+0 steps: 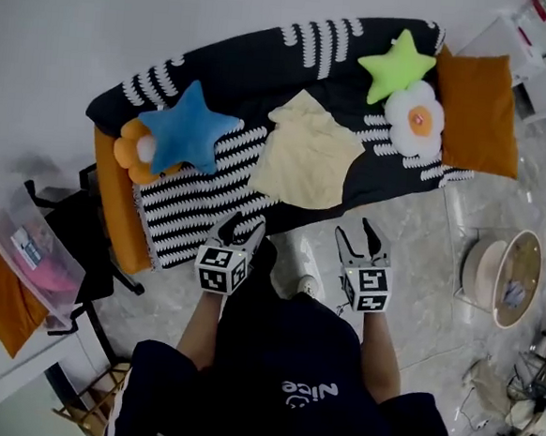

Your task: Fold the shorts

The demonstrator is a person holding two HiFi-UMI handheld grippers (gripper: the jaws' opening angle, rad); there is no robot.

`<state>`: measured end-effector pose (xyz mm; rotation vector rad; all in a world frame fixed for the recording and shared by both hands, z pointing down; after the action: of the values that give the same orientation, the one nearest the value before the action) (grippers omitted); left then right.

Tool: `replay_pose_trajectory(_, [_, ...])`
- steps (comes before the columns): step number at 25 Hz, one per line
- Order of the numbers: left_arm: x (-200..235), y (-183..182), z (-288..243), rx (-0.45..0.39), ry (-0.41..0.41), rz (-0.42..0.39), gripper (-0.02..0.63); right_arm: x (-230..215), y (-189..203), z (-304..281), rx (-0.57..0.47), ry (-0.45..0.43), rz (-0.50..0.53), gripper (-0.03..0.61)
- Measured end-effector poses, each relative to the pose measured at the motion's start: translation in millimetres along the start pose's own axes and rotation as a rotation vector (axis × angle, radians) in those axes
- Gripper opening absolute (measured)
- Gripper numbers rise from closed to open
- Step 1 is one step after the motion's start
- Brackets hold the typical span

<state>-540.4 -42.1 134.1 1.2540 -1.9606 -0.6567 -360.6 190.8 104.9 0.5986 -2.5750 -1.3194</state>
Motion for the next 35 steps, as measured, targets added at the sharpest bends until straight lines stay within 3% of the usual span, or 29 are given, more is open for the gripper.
replay_pose_trajectory(11, [74,-39,-41,0.099,0.106,-0.001,0.242,40,-68,-88,0.057,-0.013,0.024,0.249])
replay_pose_trajectory(20, [105,-42,-71,0.113,0.045,0.112,0.242,38,-119,-163,0.090,-0.164,0.143,0.247])
replay_pose_trajectory(27, [123,-25,-93,0.110,-0.116,0.334,0.221,23,-150,-248,0.186,-0.386,0.306,0.216])
replay_pose_trajectory(35, [145,9,-129,0.137,-0.243,0.575,0.219,20,-182,-389,0.335,-0.607,0.489,0.165])
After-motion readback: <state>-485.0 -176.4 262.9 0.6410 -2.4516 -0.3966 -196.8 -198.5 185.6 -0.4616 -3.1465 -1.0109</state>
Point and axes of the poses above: the fingertips, and each gripper's own axes: z backward along the fingers, x to its left, y out of its underside, the point moved 9 cm from there along z, backward along the fingers, and after that the axes turned 2 degrees about x, right-handed, at the moved point
